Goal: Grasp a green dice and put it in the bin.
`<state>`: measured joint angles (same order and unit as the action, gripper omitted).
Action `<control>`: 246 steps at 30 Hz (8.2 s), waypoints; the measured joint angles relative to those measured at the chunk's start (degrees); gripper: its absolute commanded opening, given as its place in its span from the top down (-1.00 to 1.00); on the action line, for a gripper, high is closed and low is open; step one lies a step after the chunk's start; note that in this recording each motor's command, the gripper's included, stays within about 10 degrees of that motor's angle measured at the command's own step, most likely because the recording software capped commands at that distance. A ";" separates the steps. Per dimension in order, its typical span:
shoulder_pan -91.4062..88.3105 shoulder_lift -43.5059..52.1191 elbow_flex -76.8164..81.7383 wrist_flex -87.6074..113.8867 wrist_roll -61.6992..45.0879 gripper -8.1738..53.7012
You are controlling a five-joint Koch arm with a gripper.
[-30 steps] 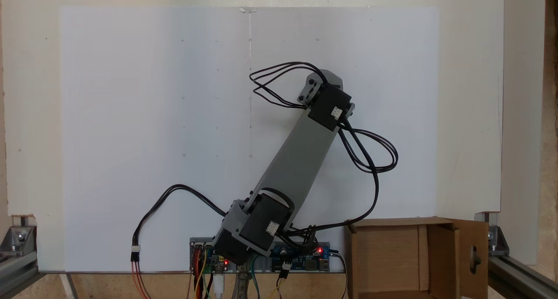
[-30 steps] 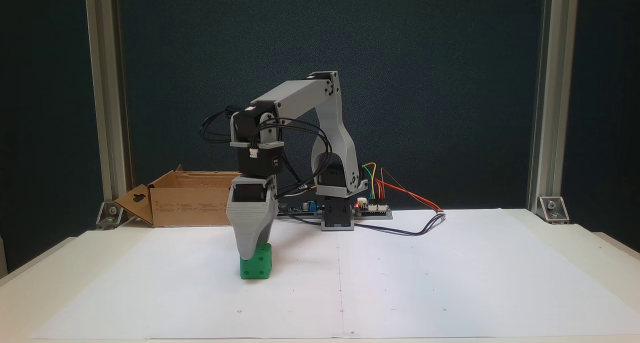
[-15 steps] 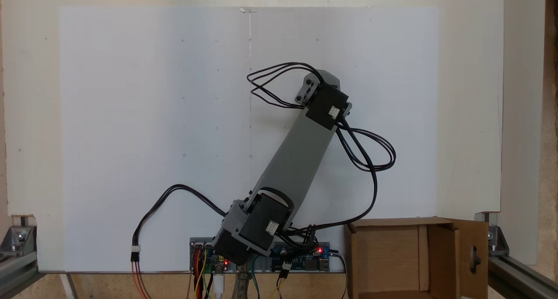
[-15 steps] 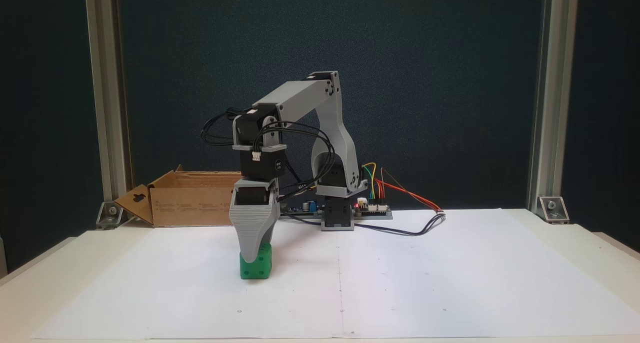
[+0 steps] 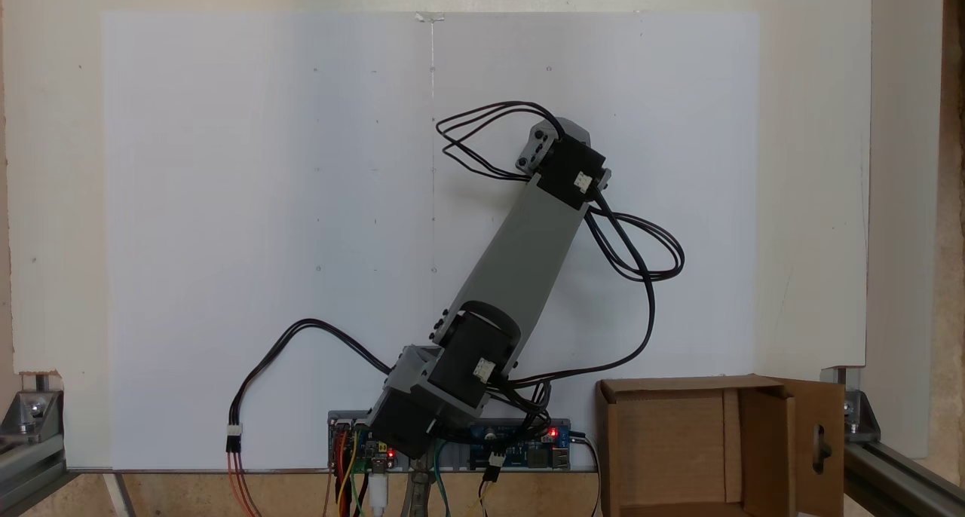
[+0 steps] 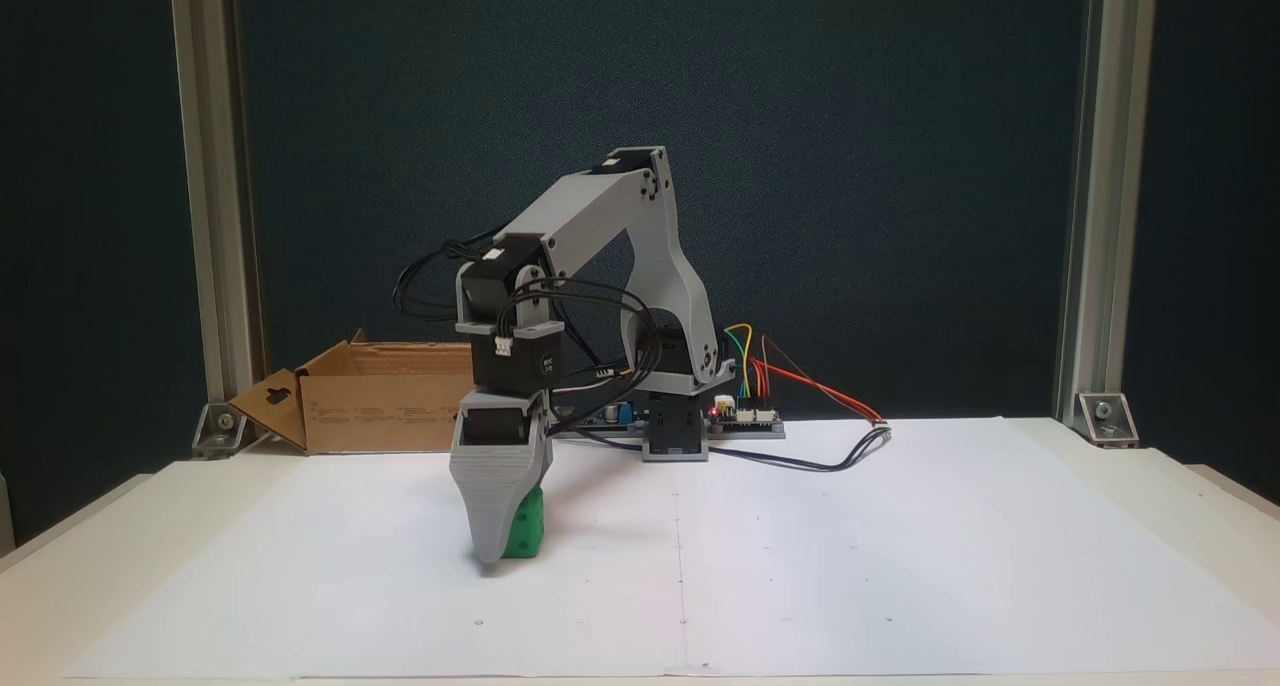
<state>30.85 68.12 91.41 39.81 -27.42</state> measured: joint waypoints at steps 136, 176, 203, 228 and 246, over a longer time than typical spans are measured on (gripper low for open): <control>-29.62 59.41 42.45 -32.08 18.72 -0.72; -29.97 61.35 75.41 -101.07 18.72 -0.69; -28.13 61.35 84.81 -114.26 18.72 -0.69; -28.30 61.26 84.81 -114.26 18.72 -0.70; -30.85 61.26 84.90 -115.75 18.72 -0.70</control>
<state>0.00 129.38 176.31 -75.94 -8.70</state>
